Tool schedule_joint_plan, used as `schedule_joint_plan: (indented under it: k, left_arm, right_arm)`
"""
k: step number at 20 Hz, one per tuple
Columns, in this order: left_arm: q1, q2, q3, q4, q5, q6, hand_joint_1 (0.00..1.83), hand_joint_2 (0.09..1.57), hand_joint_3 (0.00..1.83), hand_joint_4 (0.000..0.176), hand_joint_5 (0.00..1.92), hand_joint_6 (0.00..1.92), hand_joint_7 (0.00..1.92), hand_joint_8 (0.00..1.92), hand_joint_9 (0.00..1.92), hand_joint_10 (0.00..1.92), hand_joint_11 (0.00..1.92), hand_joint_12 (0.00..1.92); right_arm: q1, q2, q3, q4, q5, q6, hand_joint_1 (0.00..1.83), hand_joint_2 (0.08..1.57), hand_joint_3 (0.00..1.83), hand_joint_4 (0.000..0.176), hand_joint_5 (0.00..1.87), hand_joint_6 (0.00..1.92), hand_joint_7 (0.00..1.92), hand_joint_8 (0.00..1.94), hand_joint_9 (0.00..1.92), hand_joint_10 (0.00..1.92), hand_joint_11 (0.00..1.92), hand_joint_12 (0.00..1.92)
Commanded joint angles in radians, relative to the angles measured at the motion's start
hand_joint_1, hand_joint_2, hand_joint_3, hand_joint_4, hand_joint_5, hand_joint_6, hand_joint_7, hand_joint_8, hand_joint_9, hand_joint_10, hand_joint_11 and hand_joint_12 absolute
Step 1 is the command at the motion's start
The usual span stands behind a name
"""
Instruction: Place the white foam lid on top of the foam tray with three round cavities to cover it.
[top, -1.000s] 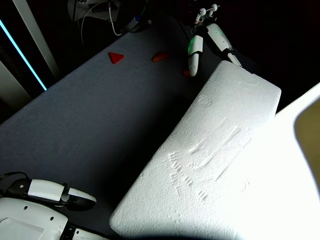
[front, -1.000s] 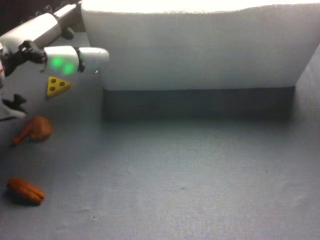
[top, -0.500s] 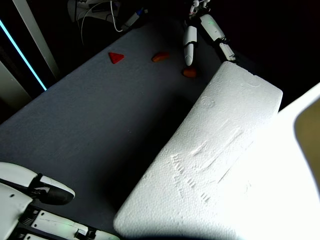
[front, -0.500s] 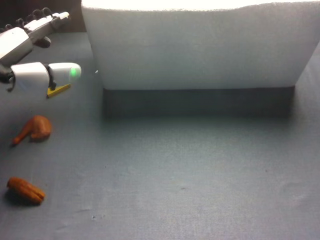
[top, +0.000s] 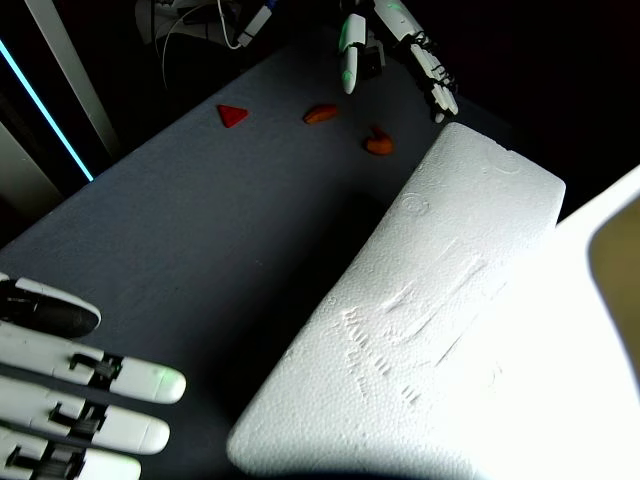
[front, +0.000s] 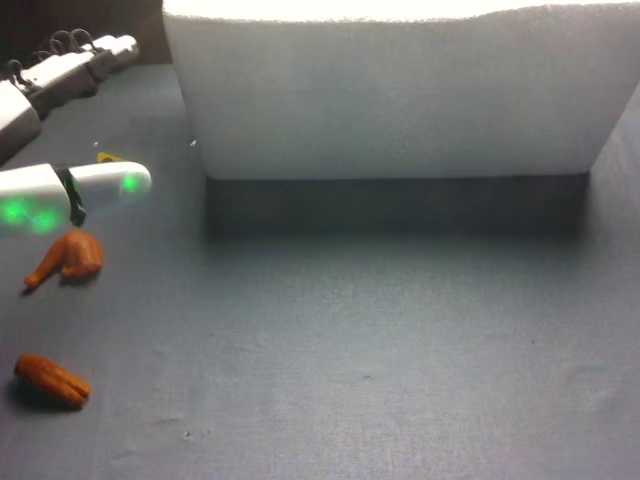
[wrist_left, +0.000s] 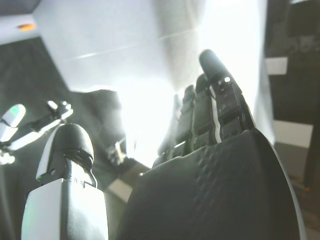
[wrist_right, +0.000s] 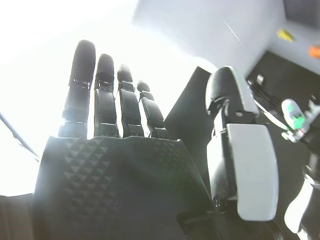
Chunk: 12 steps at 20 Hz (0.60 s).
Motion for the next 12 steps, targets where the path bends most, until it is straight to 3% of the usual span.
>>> schedule_joint_plan:
  k: [1, 3, 4, 5, 7, 8, 9, 10, 11, 12]
  left_arm:
    - [-0.005, 0.014, -0.013, 0.001, -0.16, -0.004, 0.39, 1.18, 0.0, 0.036, 0.04, 0.0, 0.01, 0.0, 0.01, 0.0, 0.0, 0.58]
    - [-0.005, 0.016, -0.029, 0.03, -0.178, -0.015, 0.39, 1.18, 0.0, 0.038, 0.04, 0.0, 0.01, 0.0, 0.01, 0.0, 0.0, 0.58]
    - [-0.007, 0.016, -0.037, 0.048, -0.184, -0.021, 0.42, 1.19, 0.0, 0.0, 0.05, 0.0, 0.03, 0.0, 0.03, 0.01, 0.0, 0.49]
    - [-0.014, 0.014, -0.043, 0.068, -0.184, -0.026, 0.42, 1.19, 0.0, 0.0, 0.05, 0.0, 0.03, 0.0, 0.03, 0.01, 0.0, 0.49]
    - [-0.025, 0.006, -0.05, 0.102, -0.18, -0.04, 0.35, 1.19, 0.0, 0.0, 0.04, 0.0, 0.01, 0.0, 0.01, 0.01, 0.0, 0.32]
    - [-0.032, 0.001, -0.052, 0.125, -0.176, -0.049, 0.32, 1.21, 0.0, 0.0, 0.04, 0.0, 0.02, 0.0, 0.03, 0.01, 0.0, 0.38]
    - [-0.041, -0.007, -0.053, 0.151, -0.168, -0.062, 0.31, 1.22, 0.0, 0.0, 0.05, 0.0, 0.02, 0.0, 0.04, 0.01, 0.0, 0.35]
    - [-0.048, -0.014, -0.053, 0.168, -0.16, -0.069, 0.31, 1.23, 0.0, 0.02, 0.05, 0.0, 0.02, 0.0, 0.04, 0.01, 0.0, 0.3]
    - [-0.057, -0.021, -0.053, 0.189, -0.148, -0.076, 0.3, 1.24, 0.0, 0.008, 0.05, 0.01, 0.04, 0.0, 0.06, 0.01, 0.0, 0.43]
    - [-0.067, -0.03, -0.051, 0.213, -0.133, -0.086, 0.31, 1.25, 0.0, 0.004, 0.05, 0.0, 0.04, 0.0, 0.06, 0.01, 0.0, 0.43]
  right_arm:
    - [0.001, 0.01, 0.0, -0.027, 0.127, 0.034, 0.45, 1.22, 0.0, 0.0, 0.09, 0.05, 0.16, 0.01, 0.0, 0.61, 0.0, 1.44]
    - [-0.006, -0.003, 0.0, -0.106, 0.127, 0.117, 0.46, 1.22, 0.0, 0.0, 0.09, 0.05, 0.15, 0.01, 0.0, 0.55, 0.0, 1.38]
    - [-0.011, -0.012, 0.0, -0.147, 0.126, 0.159, 0.4, 1.3, 0.01, 0.0, 0.07, 0.03, 0.16, 0.0, 0.09, 0.42, 0.0, 1.29]
    - [-0.015, -0.019, 0.001, -0.186, 0.125, 0.197, 0.4, 1.3, 0.01, 0.0, 0.07, 0.03, 0.16, 0.0, 0.09, 0.42, 0.0, 1.29]
    - [-0.017, -0.028, 0.002, -0.241, 0.112, 0.252, 0.37, 1.39, 0.0, 0.0, 0.03, 0.0, 0.1, 0.0, 0.12, 0.12, 0.0, 0.84]
    - [-0.017, -0.036, 0.002, -0.268, 0.101, 0.274, 0.33, 1.4, 0.0, 0.0, 0.0, 0.0, 0.08, 0.0, 0.11, 0.09, 0.0, 0.77]
    - [-0.017, -0.048, 0.005, -0.3, 0.086, 0.303, 0.28, 1.42, 0.0, 0.0, 0.0, 0.0, 0.0, 0.0, 0.01, 0.02, 0.0, 0.42]
    - [-0.017, -0.058, 0.009, -0.322, 0.073, 0.323, 0.27, 1.41, 0.0, 0.0, 0.0, 0.0, 0.0, 0.0, 0.0, 0.0, 0.0, 0.36]
    - [-0.017, -0.071, 0.015, -0.344, 0.061, 0.346, 0.31, 1.42, 0.0, 0.0, 0.0, 0.0, 0.0, 0.0, 0.0, 0.0, 0.0, 0.13]
    - [-0.016, -0.088, 0.022, -0.364, 0.047, 0.365, 0.3, 1.39, 0.0, 0.0, 0.0, 0.0, 0.0, 0.0, 0.0, 0.0, 0.0, 0.03]
